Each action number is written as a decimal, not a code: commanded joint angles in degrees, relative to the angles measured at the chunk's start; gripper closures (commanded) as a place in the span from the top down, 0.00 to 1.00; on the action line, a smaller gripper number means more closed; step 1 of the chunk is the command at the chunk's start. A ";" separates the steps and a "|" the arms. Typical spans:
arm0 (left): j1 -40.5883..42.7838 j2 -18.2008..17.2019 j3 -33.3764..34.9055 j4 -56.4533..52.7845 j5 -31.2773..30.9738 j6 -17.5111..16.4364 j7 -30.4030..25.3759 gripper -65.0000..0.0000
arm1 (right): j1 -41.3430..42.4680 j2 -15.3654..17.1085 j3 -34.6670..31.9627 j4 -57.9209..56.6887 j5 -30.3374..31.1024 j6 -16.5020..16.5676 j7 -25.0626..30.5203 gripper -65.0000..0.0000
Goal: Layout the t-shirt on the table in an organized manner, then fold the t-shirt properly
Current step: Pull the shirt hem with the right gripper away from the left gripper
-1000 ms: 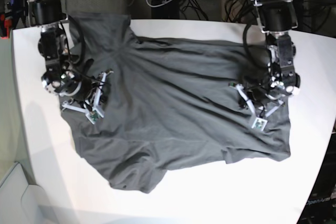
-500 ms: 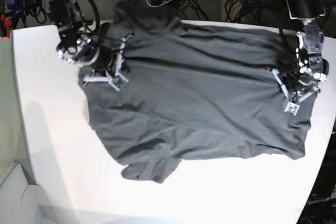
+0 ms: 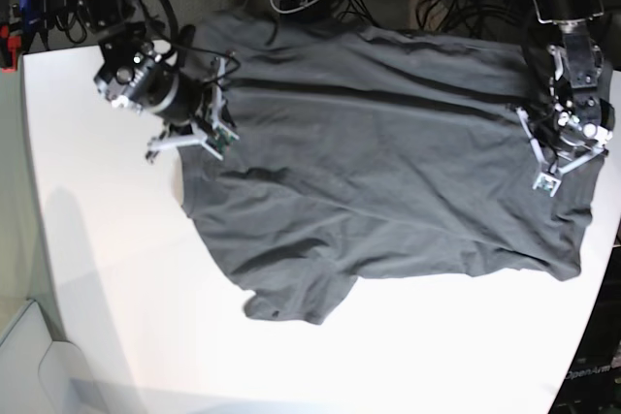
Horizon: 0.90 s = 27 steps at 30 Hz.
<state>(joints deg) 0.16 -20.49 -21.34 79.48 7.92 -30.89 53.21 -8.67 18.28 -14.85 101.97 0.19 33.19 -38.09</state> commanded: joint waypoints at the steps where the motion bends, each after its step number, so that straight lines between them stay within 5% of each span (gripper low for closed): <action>1: -1.26 -1.18 -1.03 2.41 0.30 0.43 -0.07 0.00 | 1.94 0.31 0.30 1.19 0.56 0.00 1.47 0.00; 16: -4.96 -0.92 -1.56 4.52 0.30 1.05 0.81 0.00 | 34.29 -6.55 -6.91 -29.93 0.65 0.17 2.88 0.00; 27: -6.36 3.30 -6.66 1.88 0.30 1.05 0.81 0.00 | 50.20 -10.50 -9.19 -68.35 0.65 1.40 22.92 0.00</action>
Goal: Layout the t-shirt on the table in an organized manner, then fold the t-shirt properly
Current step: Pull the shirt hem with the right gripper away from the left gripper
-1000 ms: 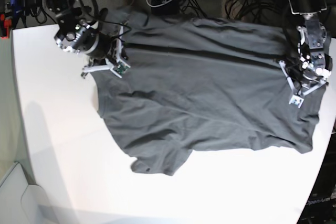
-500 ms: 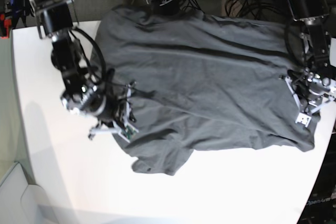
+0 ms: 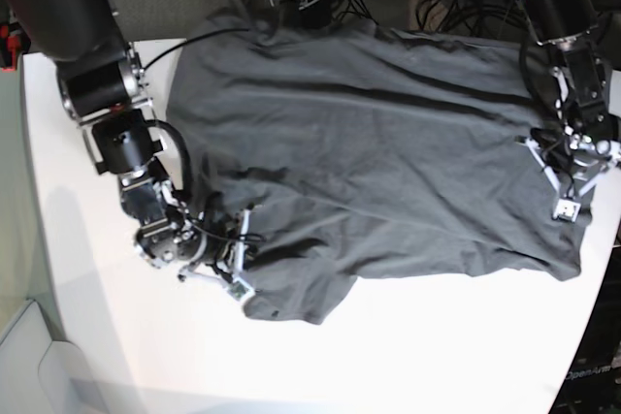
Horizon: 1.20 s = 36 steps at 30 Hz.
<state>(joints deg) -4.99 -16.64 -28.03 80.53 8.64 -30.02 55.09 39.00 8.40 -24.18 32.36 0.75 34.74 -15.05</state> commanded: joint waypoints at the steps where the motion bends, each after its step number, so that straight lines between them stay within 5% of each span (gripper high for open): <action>1: -1.20 -0.54 -0.06 0.83 -0.42 0.17 -1.07 0.00 | 3.24 -0.98 0.14 -1.37 0.08 -0.15 1.38 0.00; 8: -1.03 -0.45 -0.85 0.65 -0.42 0.17 -1.16 0.00 | 3.94 1.05 0.58 -7.70 -0.01 -0.76 5.25 0.00; 13: -1.03 0.42 -0.67 -5.06 -0.42 0.17 -1.77 0.00 | 4.03 3.51 0.49 -7.70 -0.01 -6.39 5.25 0.00; 21: 0.47 0.78 -0.76 -12.36 -0.42 0.17 -7.84 0.00 | 4.21 6.85 0.49 -7.70 -0.01 -6.83 5.25 0.00; 28: 0.73 0.69 -0.76 -12.00 -0.42 -0.09 -7.22 0.00 | 4.12 8.08 0.58 -7.70 0.08 -12.72 5.25 0.00; 36: 2.49 0.78 -0.85 -3.92 -0.51 -0.18 -7.13 0.00 | 5.08 9.22 5.24 -7.17 0.43 -12.46 5.25 0.00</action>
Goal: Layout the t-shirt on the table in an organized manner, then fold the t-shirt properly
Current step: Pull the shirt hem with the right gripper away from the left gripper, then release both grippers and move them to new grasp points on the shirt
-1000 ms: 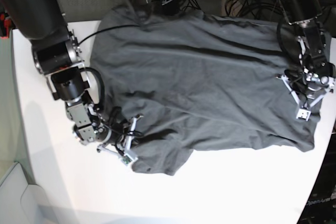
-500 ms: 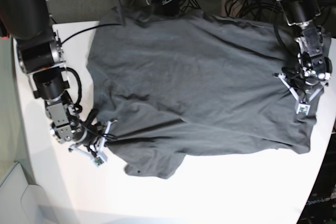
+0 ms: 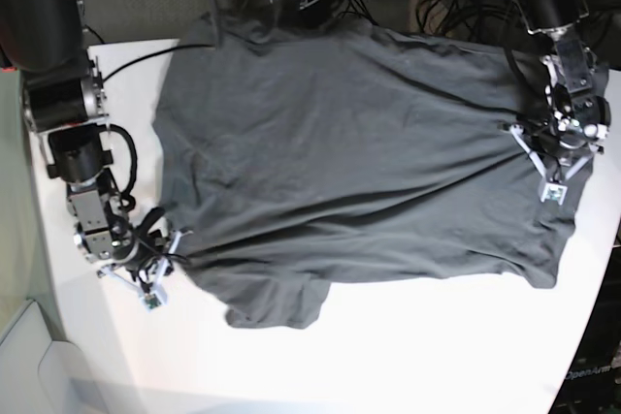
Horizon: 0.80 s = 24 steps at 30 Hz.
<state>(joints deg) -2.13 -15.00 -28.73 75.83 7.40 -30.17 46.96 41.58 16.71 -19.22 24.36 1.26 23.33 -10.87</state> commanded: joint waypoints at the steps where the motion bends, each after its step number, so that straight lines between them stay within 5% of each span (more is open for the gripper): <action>1: -0.37 -0.78 -0.15 2.37 0.65 -0.02 1.00 0.00 | 2.68 0.92 1.25 1.71 -0.07 -0.96 0.81 0.00; 6: -0.90 0.54 -0.15 10.80 0.82 0.06 1.00 0.00 | 1.54 0.83 4.50 10.85 -0.07 -0.17 -4.82 0.00; 12: -5.39 0.72 0.29 13.88 0.73 0.33 1.00 0.00 | -8.13 -1.46 7.49 33.97 -0.25 6.95 -18.09 0.00; 17: -13.39 0.81 0.38 7.11 0.82 0.33 1.00 0.00 | -19.21 -5.68 7.05 51.90 -0.42 7.48 -26.27 0.00; 24: -24.02 0.54 0.47 -8.80 0.82 0.42 -0.50 0.00 | -29.14 -8.93 6.78 58.85 -0.42 7.48 -28.91 0.00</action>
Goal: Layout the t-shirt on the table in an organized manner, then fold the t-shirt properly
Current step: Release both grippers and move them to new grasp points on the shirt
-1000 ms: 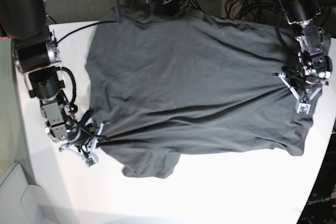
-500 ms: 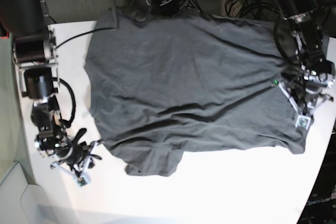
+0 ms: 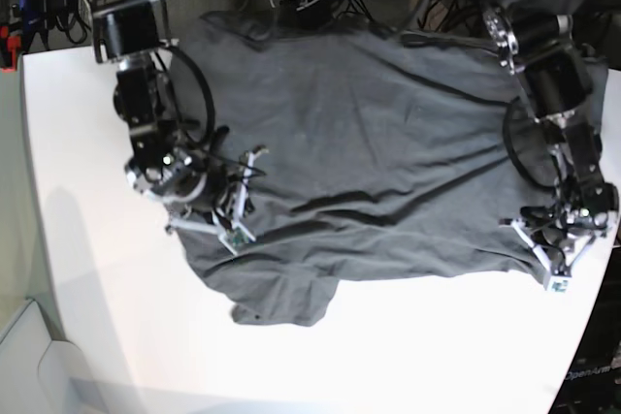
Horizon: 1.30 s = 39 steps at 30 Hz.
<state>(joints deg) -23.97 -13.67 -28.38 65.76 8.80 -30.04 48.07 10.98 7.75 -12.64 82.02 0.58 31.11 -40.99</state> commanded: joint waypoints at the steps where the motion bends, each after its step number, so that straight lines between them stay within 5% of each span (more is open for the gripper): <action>1: -3.42 -0.79 0.12 -0.92 -0.58 0.28 -2.58 0.00 | 0.75 -0.14 -0.32 1.10 0.26 -0.30 1.21 0.00; 12: -10.36 1.67 0.12 -16.83 -0.58 0.37 -11.72 0.00 | -8.13 -0.14 -2.61 0.84 0.26 -0.30 1.65 0.00; 19: -12.12 1.85 1.08 -23.51 -0.75 11.36 -19.63 0.00 | -11.29 1.35 -2.61 0.93 0.26 -0.30 1.74 0.00; 26: -13.97 1.85 3.46 -30.90 -0.93 12.94 -23.15 0.00 | -11.38 2.41 -2.52 0.84 0.26 -0.30 1.74 0.00; 39: -15.46 4.13 3.37 -43.12 -1.02 21.21 -37.48 0.00 | -12.79 3.99 -2.43 1.01 0.26 -0.30 1.74 0.00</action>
<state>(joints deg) -37.36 -9.43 -25.02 22.04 7.86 -8.51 10.50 -0.89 10.96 -15.18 83.40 3.44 30.41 -34.24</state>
